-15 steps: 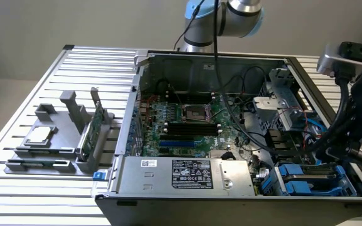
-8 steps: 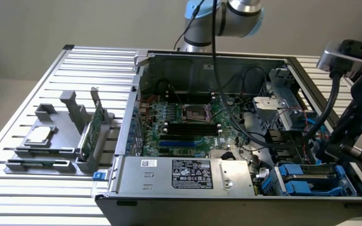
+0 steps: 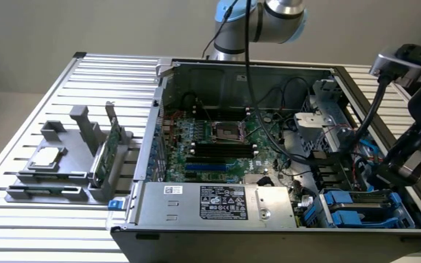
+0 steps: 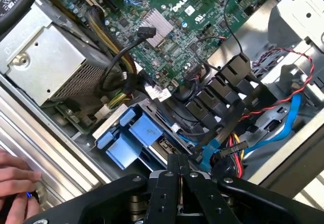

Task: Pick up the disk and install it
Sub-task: 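Insert the first disk wire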

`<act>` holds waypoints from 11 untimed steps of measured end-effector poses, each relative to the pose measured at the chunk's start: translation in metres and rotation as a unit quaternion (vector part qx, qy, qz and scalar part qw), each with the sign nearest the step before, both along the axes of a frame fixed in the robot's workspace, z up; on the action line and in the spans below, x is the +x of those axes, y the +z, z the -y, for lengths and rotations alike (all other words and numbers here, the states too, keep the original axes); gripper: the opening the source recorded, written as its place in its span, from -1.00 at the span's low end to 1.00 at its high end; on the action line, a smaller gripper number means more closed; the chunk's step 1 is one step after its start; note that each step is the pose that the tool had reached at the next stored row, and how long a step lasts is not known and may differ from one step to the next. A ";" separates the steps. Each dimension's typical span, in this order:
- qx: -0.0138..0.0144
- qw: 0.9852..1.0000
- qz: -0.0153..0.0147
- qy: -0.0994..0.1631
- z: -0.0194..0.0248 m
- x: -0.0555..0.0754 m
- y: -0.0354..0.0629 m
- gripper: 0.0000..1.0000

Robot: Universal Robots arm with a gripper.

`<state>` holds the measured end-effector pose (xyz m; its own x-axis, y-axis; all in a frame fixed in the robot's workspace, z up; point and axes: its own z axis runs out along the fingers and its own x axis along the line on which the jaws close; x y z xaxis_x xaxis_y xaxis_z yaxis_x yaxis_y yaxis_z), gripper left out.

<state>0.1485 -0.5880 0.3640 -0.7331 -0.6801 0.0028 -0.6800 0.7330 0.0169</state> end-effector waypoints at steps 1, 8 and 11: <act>0.000 1.000 0.000 -0.009 0.0000 0.000 0.0000 -0.79; 0.000 0.998 0.000 -0.069 0.0000 0.000 0.0000 -0.79; 0.000 0.996 0.000 -0.094 0.0000 0.000 0.0000 -0.79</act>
